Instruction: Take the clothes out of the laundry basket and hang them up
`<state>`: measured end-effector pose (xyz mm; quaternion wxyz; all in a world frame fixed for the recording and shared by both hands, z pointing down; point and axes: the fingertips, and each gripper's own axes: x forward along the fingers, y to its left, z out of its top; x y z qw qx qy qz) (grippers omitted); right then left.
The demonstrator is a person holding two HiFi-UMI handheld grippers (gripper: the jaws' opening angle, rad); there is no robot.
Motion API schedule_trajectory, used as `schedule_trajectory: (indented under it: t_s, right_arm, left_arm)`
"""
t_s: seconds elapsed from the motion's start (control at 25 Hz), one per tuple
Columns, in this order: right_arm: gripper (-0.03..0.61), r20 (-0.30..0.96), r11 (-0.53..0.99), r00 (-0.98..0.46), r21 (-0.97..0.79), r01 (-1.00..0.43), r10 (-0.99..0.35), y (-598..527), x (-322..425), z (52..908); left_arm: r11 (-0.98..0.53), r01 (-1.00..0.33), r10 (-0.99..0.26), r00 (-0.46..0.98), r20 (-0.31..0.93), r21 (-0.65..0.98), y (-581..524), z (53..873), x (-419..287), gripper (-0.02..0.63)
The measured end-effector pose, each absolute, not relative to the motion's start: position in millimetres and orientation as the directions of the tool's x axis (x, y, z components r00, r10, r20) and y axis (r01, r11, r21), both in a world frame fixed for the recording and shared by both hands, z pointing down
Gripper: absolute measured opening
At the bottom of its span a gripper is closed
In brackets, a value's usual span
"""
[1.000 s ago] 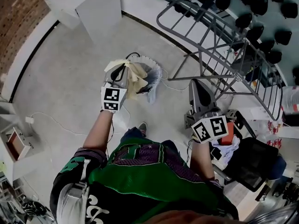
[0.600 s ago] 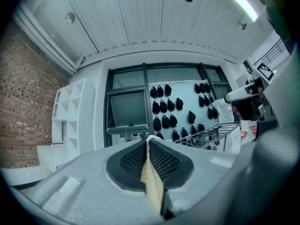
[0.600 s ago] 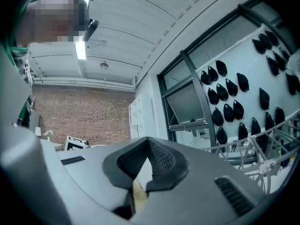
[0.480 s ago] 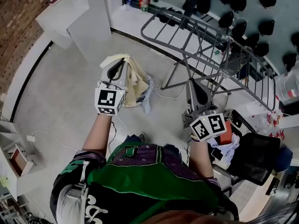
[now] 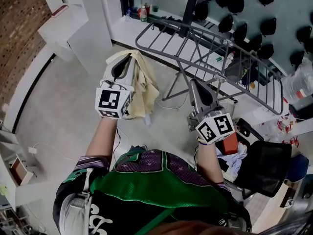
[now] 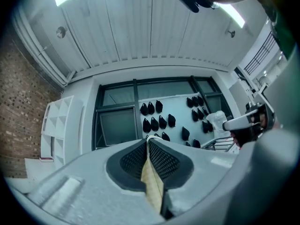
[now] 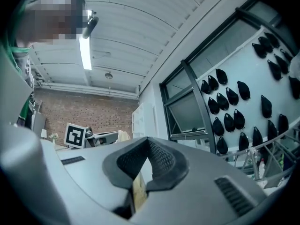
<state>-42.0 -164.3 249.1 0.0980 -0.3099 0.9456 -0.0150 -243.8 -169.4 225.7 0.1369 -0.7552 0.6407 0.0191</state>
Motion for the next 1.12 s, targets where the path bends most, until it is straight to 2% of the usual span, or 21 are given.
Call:
schedule_trajectory:
  t_s: [0.28, 0.68, 0.92, 1.12]
  right_arm:
    - [0.0, -0.201, 0.794, -0.77, -0.091, -0.602, -0.606, -158, 32, 245]
    - [0.0, -0.202, 0.781, -0.755, -0.113, -0.614, -0.623, -152, 179, 258]
    - [0.0, -0.214, 0.801, -0.772, -0.124, -0.586, -0.598, -145, 222, 267]
    - [0.0, -0.203, 0.828, -0.803, -0.137, -0.543, -0.56, -149, 227, 280]
  left_arm:
    - [-0.167, -0.964, -0.943, 0.217, -0.251, -0.205, -166, 198, -164, 0.029]
    - [-0.201, -0.963, -0.937, 0.243, -0.25, -0.18, -170, 193, -28, 0.029]
    - [-0.198, -0.964, -0.933, 0.241, -0.267, -0.178, -168, 175, 22, 0.029]
    - [-0.205, -0.955, -0.926, 0.26, -0.272, -0.215, -171, 161, 49, 0.029]
